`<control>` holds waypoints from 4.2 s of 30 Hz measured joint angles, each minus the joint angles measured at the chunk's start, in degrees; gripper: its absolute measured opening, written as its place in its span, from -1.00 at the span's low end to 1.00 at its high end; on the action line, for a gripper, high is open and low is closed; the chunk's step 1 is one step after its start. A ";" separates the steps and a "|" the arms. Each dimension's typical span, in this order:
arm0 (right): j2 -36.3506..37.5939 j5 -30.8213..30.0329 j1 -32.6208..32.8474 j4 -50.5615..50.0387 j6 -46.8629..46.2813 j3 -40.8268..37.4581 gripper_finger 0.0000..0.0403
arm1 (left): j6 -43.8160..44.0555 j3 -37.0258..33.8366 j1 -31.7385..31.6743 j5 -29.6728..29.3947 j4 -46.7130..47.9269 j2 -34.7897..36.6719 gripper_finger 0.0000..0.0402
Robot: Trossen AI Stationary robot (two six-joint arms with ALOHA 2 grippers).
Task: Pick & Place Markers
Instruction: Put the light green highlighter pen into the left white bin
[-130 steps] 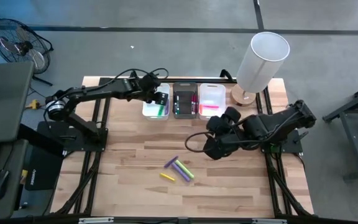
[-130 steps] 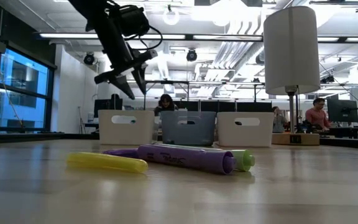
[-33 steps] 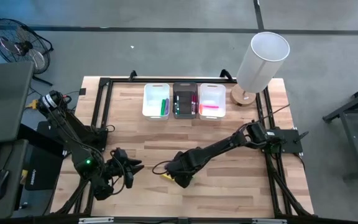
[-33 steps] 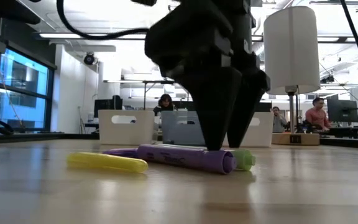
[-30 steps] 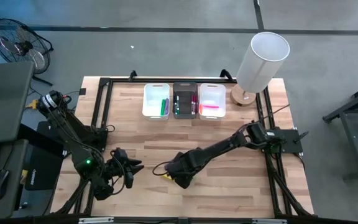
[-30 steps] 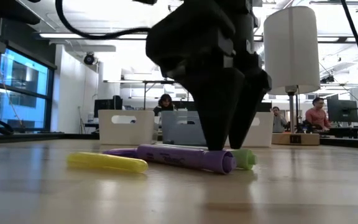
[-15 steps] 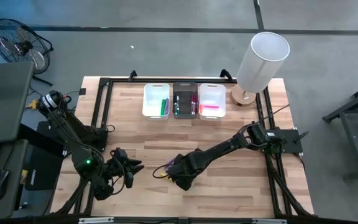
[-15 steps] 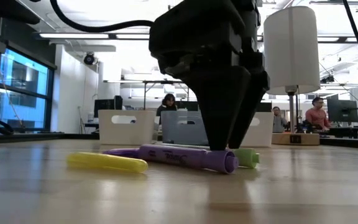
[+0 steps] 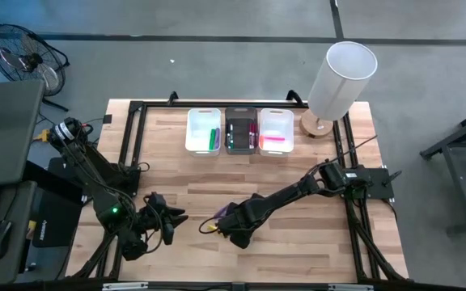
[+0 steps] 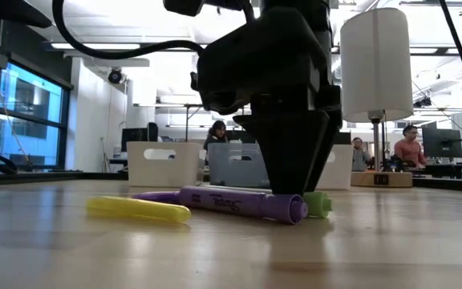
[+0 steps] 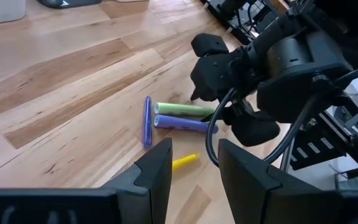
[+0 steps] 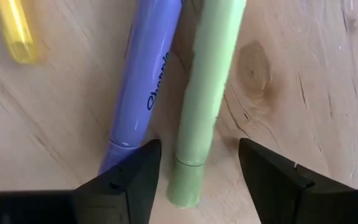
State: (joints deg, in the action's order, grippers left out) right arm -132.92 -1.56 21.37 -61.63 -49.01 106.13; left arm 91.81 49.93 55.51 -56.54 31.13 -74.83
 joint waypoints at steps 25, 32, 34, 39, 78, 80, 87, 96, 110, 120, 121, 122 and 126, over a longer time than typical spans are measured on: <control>-0.21 -0.55 0.24 -0.70 -0.93 -0.04 -0.75 | 0.00 0.02 0.00 0.52 -0.22 0.00 -0.36; 0.68 -0.45 0.20 -3.17 -0.92 -0.26 -0.75 | 0.00 0.02 0.00 0.62 -0.23 -0.01 -0.36; 1.65 -1.25 0.31 -4.49 -1.11 -0.46 -0.75 | 0.00 0.02 0.00 0.74 -0.20 -0.01 -0.36; 5.79 -4.01 0.97 -7.07 -1.95 -0.28 -0.75 | -0.25 0.02 0.00 0.88 -0.81 0.00 -0.36; 32.97 -32.53 3.72 4.97 8.46 -0.13 -0.75 | -66.18 0.04 -34.11 26.68 -60.65 0.42 -0.01; 33.02 -32.32 3.70 6.06 10.29 -0.11 -0.75 | -66.25 0.04 -35.37 28.90 -62.42 0.42 -0.01; 33.00 -31.09 3.02 6.69 12.04 -0.11 -0.75 | -65.88 0.04 -37.99 33.55 -64.69 0.42 -0.01; 32.98 -29.84 2.97 6.61 11.58 -0.11 -0.75 | -64.54 0.04 -37.88 33.30 -64.76 0.42 -0.24; 32.95 -29.95 2.97 6.52 12.15 -0.11 -0.60 | -64.37 0.04 -37.86 33.91 -64.61 0.42 -0.68; 34.01 -27.55 3.04 6.24 14.60 -0.11 -0.44 | -64.39 0.04 -37.86 33.70 -64.03 0.42 -0.68; 34.52 -27.35 3.06 6.09 14.56 -0.11 -0.43 | -64.41 0.04 -37.88 33.47 -63.91 0.42 -0.68; 35.15 -27.22 3.08 5.98 14.55 -0.11 -0.42 | -64.41 0.04 -37.88 33.41 -63.81 0.42 -0.68; 38.19 -27.77 3.10 4.52 14.57 -0.11 -0.41 | -64.41 0.04 -37.92 32.97 -63.88 0.42 -0.68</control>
State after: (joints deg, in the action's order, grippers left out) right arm -94.73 -29.33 24.46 -57.11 -34.44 106.02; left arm 27.40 49.98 17.58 -23.57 -32.75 -74.41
